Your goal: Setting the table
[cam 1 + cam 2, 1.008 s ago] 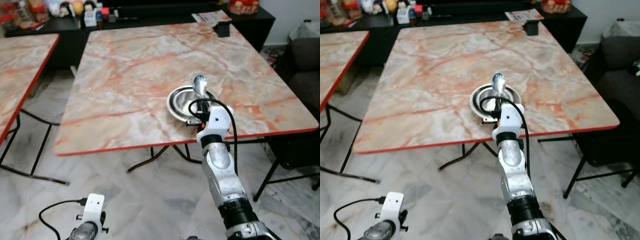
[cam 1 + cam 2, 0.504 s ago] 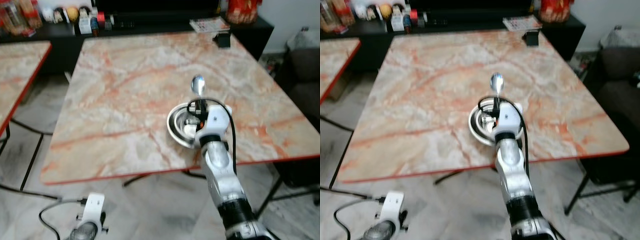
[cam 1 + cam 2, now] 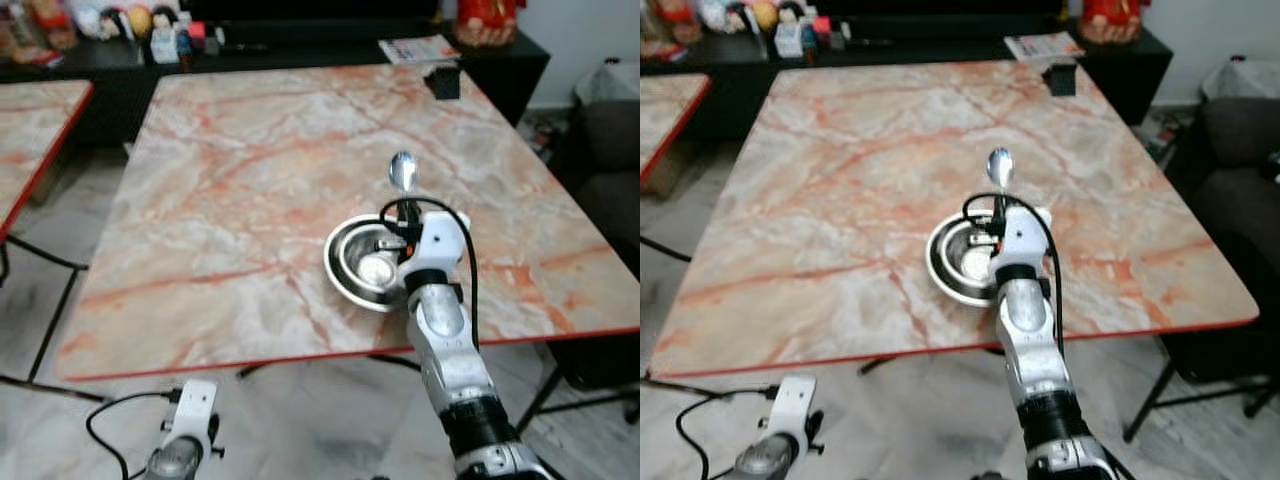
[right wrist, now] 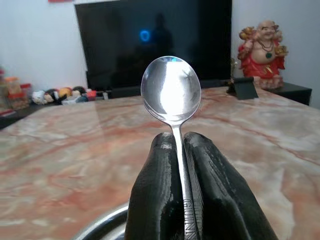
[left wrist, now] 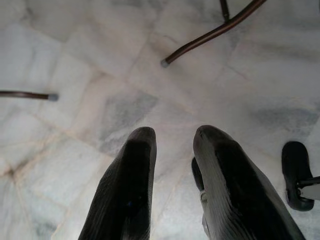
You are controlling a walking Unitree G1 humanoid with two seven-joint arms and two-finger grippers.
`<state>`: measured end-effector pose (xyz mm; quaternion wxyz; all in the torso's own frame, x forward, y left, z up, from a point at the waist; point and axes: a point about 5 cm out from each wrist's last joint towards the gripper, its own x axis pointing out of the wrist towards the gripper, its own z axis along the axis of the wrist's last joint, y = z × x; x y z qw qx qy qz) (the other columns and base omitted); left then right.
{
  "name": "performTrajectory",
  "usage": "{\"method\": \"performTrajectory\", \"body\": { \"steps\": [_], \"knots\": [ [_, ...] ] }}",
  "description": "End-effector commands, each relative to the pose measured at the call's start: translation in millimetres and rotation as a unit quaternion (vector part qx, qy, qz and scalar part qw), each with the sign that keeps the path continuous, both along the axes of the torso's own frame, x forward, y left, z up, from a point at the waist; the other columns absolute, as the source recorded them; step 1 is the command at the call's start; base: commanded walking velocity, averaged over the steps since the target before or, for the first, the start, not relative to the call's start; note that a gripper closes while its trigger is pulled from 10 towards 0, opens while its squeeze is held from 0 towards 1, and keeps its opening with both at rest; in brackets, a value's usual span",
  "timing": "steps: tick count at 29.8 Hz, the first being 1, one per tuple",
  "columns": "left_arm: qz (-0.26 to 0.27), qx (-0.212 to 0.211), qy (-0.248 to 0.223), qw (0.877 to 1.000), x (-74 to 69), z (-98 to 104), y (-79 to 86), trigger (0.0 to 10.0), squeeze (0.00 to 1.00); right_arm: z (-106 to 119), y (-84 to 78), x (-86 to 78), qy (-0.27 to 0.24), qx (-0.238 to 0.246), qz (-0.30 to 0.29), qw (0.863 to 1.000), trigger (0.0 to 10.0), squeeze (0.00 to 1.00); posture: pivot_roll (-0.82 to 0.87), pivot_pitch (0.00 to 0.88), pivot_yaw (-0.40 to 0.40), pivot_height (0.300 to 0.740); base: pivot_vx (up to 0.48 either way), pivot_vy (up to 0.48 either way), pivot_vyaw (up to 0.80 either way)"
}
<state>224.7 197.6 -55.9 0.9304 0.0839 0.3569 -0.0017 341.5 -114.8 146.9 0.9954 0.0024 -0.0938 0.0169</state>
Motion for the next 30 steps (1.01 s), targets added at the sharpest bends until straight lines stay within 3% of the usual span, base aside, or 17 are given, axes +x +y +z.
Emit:
{"method": "performTrajectory", "body": {
  "steps": [1, 26, 30],
  "knots": [
    [-0.007, 0.009, 0.01, 1.0, -3.6, -2.7, -0.3, 10.0, 0.0, 2.3, 0.4, -0.7, -0.006, -0.001, 0.002, 1.0, 10.0, 0.0, -0.02, 0.129, 0.0, 0.74, 0.0, -0.255, 0.0],
    [-0.007, 0.007, 0.008, 1.0, -3.0, -2.1, 0.1, 10.0, 0.0, 1.9, 1.4, -0.6, -0.004, -0.004, 0.005, 1.0, 10.0, 0.0, -0.03, 0.131, -0.002, 0.74, 0.0, -0.286, 0.0],
    [-0.003, 0.006, 0.007, 1.0, -3.4, -2.0, 1.5, 10.0, 0.0, 0.9, 1.4, -1.5, -0.002, -0.003, 0.004, 1.0, 10.0, 0.0, -0.03, 0.133, 0.0, 0.74, 0.0, 0.0, 0.0]
  ]
}}
